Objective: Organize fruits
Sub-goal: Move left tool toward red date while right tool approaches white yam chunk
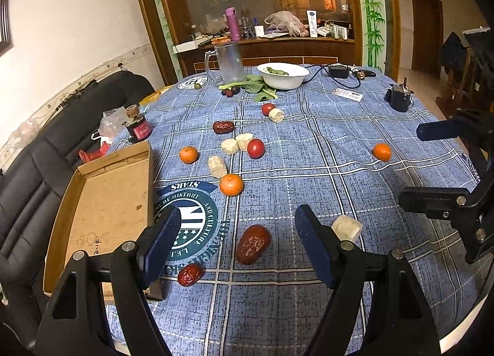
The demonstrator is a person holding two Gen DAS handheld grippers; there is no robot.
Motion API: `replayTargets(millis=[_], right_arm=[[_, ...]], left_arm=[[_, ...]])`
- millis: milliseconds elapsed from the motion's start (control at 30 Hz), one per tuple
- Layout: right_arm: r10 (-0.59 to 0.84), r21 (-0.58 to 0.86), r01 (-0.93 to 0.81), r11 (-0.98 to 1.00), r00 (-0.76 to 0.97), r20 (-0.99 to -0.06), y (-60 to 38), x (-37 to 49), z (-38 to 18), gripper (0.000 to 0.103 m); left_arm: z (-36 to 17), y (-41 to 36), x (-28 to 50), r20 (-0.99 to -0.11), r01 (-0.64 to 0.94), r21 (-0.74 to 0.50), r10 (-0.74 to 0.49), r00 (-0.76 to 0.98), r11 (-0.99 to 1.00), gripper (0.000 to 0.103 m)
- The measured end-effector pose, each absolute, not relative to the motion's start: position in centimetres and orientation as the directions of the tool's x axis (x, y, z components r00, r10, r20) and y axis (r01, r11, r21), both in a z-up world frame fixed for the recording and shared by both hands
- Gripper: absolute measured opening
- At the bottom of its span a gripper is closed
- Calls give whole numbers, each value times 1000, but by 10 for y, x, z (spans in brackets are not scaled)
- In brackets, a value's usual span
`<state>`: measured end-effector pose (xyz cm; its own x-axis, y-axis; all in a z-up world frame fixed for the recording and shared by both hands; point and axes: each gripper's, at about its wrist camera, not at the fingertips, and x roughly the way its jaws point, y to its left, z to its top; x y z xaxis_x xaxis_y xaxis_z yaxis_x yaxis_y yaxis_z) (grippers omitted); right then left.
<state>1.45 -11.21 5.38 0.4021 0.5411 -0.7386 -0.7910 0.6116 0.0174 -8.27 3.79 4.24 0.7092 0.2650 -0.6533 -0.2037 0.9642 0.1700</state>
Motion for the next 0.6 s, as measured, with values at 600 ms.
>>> replayTargets(millis=[600], right_arm=[[528, 14, -778, 628, 412, -742, -118, 18, 48, 103]], left_arm=[[41, 38, -82, -663, -196, 162, 254, 705, 967, 76]])
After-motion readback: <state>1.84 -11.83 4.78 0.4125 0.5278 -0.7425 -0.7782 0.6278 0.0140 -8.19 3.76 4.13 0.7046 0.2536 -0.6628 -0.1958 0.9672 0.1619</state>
